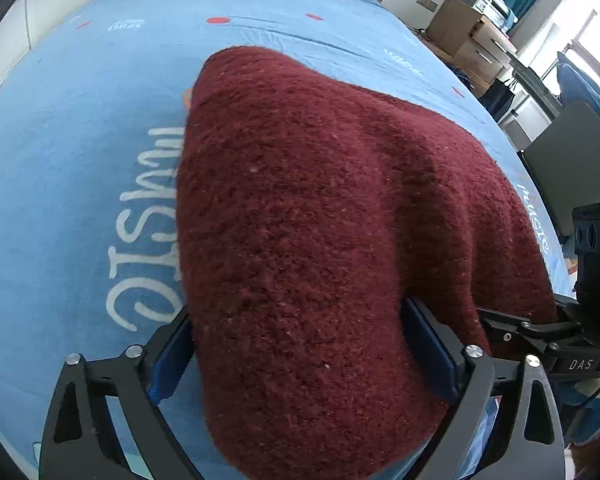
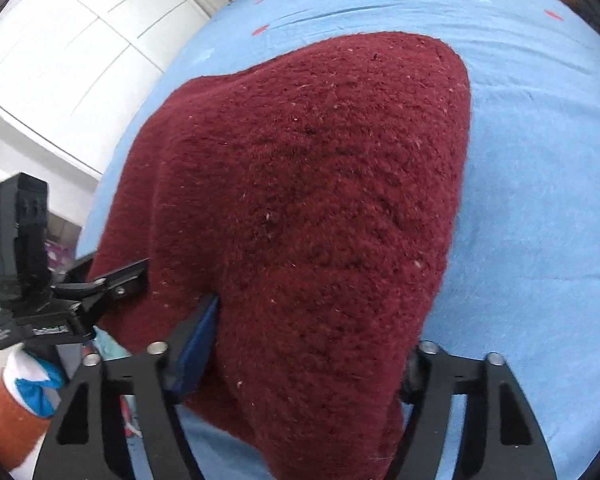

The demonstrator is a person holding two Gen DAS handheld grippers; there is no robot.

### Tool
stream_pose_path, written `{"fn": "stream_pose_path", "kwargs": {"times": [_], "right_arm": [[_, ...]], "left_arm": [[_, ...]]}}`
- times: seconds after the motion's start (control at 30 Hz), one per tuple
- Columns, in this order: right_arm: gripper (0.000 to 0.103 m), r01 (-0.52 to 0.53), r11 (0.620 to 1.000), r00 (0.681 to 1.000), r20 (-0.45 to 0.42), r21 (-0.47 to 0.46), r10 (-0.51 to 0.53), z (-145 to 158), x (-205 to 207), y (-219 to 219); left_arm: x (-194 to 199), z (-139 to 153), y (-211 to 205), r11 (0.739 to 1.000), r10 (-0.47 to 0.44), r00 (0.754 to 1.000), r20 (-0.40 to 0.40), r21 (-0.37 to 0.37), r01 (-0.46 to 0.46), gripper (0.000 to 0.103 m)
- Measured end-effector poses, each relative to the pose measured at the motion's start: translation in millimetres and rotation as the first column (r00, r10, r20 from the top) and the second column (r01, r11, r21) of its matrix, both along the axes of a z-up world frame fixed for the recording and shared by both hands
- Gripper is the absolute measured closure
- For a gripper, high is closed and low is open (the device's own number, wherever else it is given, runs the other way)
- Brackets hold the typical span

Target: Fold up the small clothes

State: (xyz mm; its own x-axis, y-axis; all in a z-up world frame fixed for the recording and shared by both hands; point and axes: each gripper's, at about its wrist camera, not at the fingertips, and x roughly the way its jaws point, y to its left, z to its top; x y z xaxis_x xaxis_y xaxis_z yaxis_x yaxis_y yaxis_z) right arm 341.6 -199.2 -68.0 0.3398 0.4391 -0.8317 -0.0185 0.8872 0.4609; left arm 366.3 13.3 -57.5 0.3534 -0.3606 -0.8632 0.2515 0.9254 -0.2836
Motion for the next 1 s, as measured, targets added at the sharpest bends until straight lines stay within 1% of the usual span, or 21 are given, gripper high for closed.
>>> {"fn": "stream_pose_path", "kwargs": {"times": [0.03, 0.07, 0.1, 0.13, 0.17, 0.2, 0.27, 0.33, 0.47, 0.6, 0.7, 0.8, 0.83, 0.87, 0.9, 0.93, 1.0], "right_arm": [[0.039, -0.002, 1.000, 1.000, 0.003, -0.005, 0.002, 1.7, 0.3, -0.4], [0.043, -0.005, 1.000, 1.000, 0.016, -0.022, 0.006, 5.0, 0.1, 1.2], [0.047, -0.009, 0.999, 0.999, 0.035, -0.048, 0.011, 9.7, -0.6, 5.1], [0.048, -0.015, 0.997, 0.998, 0.055, -0.081, 0.019, 15.3, -2.8, 10.1], [0.051, -0.019, 0.994, 0.997, 0.071, -0.109, 0.027, 19.3, -3.8, 18.3], [0.053, -0.020, 0.990, 0.995, 0.090, -0.139, 0.033, 25.2, -4.1, 23.0], [0.056, -0.010, 0.986, 0.992, 0.119, -0.168, 0.030, 35.3, -7.0, 29.1], [0.057, -0.011, 0.983, 0.988, 0.152, -0.184, 0.039, 48.0, -10.6, 36.1], [0.059, -0.031, 0.977, 0.975, 0.210, -0.211, 0.076, 73.9, -13.6, 57.4], [0.059, -0.066, 0.975, 0.965, 0.233, -0.211, 0.116, 84.8, -7.9, 89.7], [0.059, -0.088, 0.973, 0.964, 0.227, -0.212, 0.137, 77.6, -5.1, 110.3], [0.057, -0.097, 0.971, 0.974, 0.180, -0.218, 0.138, 55.1, 2.9, 124.3], [0.056, -0.098, 0.968, 0.977, 0.165, -0.230, 0.138, 49.7, 9.7, 128.0], [0.051, -0.094, 0.967, 0.978, 0.158, -0.237, 0.133, 44.4, 10.0, 128.1], [0.046, -0.088, 0.969, 0.980, 0.152, -0.230, 0.125, 40.4, 16.8, 129.6], [0.045, -0.083, 0.971, 0.982, 0.147, -0.226, 0.118, 38.4, 16.3, 127.0], [0.039, -0.078, 0.968, 0.983, 0.144, -0.239, 0.114, 39.1, 15.8, 121.6]], "left_arm": [[-2.0, 3.6, -0.3, 1.000, -0.008, 1.000, 0.019, 0.006, 0.008, 0.020], [-4.6, 6.8, -0.9, 1.000, -0.013, 0.999, 0.033, 0.010, 0.013, 0.029], [-8.0, 12.0, -1.5, 1.000, -0.020, 0.998, 0.054, 0.020, 0.019, 0.032], [-10.4, 15.5, -1.1, 0.999, -0.023, 0.997, 0.069, 0.026, 0.022, 0.039], [-12.7, 19.3, 0.0, 0.999, -0.025, 0.996, 0.083, 0.028, 0.023, 0.044], [-14.2, 22.2, 3.3, 1.000, -0.019, 0.996, 0.090, 0.021, 0.017, 0.046], [-15.4, 28.6, 10.9, 1.000, -0.008, 0.995, 0.095, -0.005, 0.008, 0.051], [-19.1, 40.8, 20.5, 1.000, -0.005, 0.993, 0.121, -0.020, 0.007, 0.053], [-29.3, 69.5, 47.5, 0.999, -0.006, 0.983, 0.182, -0.031, 0.011, 0.053], [-33.9, 79.9, 79.0, 1.000, 0.006, 0.981, 0.196, -0.025, -0.001, 0.053], [-33.5, 70.0, 100.0, 1.000, 0.009, 0.985, 0.171, -0.009, -0.007, 0.053], [-33.2, 40.9, 121.1, 0.999, 0.012, 0.994, 0.106, 0.035, -0.016, 0.051], [-35.1, 32.2, 127.4, 0.999, 0.013, 0.996, 0.089, 0.051, -0.017, 0.047], [-38.2, 27.3, 132.9, 0.998, 0.011, 0.996, 0.086, 0.060, -0.016, 0.040], [-43.2, 26.3, 139.0, 0.998, 0.005, 0.995, 0.097, 0.057, -0.010, 0.036], [-47.7, 28.0, 142.9, 0.998, 0.000, 0.994, 0.108, 0.058, -0.007, 0.030], [-53.0, 32.2, 144.2, 0.997, -0.015, 0.992, 0.125, 0.079, 0.005, 0.026]]}}
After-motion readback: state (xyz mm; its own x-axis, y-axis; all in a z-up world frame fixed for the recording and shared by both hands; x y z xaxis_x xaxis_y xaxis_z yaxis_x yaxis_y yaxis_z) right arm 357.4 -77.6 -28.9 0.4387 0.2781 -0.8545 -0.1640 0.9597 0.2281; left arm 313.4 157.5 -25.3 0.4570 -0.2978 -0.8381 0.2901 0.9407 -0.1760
